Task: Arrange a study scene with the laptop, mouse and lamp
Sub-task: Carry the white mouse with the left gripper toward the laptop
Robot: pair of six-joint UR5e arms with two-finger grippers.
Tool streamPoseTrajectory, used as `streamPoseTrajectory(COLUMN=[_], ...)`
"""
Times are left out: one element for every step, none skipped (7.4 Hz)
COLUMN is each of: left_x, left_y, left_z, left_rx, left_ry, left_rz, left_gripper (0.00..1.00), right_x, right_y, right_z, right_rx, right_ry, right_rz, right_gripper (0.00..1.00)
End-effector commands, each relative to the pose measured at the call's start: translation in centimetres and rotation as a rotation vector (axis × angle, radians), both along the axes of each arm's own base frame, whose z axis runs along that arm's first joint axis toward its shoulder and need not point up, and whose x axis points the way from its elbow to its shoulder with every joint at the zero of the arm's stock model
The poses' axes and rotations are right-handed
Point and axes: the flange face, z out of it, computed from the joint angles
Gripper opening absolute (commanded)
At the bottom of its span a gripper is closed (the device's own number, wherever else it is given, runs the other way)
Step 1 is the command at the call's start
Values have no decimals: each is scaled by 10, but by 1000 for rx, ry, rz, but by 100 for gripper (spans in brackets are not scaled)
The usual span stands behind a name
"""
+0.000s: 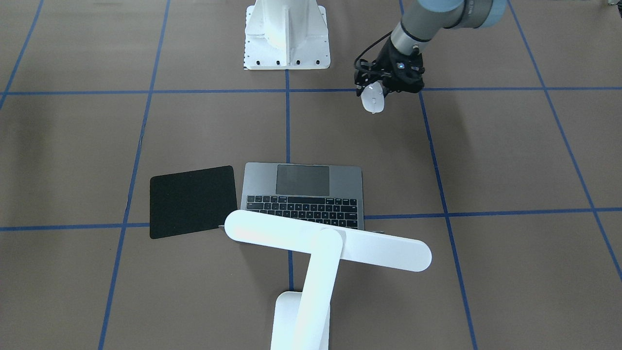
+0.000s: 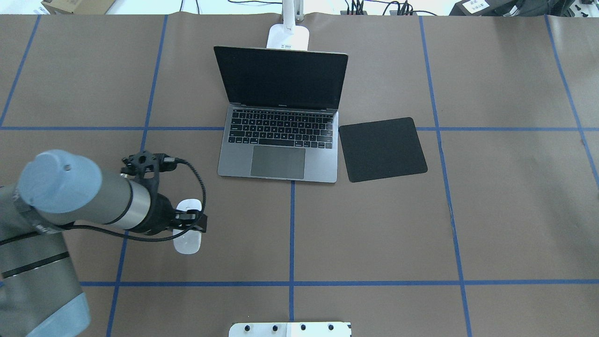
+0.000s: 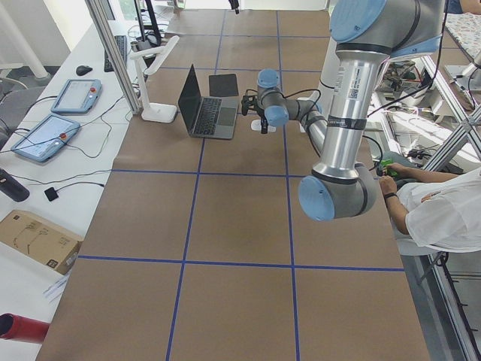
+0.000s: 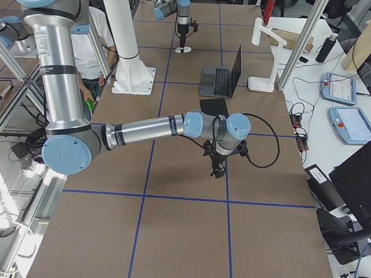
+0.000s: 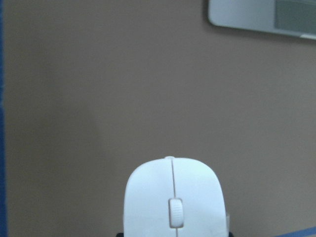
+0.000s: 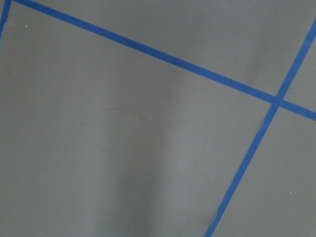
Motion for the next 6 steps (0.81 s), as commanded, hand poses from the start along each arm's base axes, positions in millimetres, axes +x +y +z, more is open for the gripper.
streamPoseTrajectory(left_x=[92, 121, 144, 187, 219, 234], left_y=[-56, -74, -90, -115, -134, -141], left_z=[-88, -125, -155, -198, -240, -247], left_rx=[27, 22, 37, 25, 10, -11], left_ry=[-26, -39, -51, -86, -120, -142], left_rz=[-21, -25, -49, -58, -78, -85], left_gripper=[69, 69, 69, 69, 69, 69], right_x=[-2, -4, -4, -4, -5, -5], right_y=[-6, -9, -10, -10, -9, -10], right_z=[2, 2, 4, 4, 4, 3], right_rx=[-9, -13, -18, -18, -18, -17], right_ry=[-14, -16, -22, -22, -22, -24], right_rz=[1, 0, 1, 1, 0, 0], right_gripper=[99, 99, 99, 99, 99, 99])
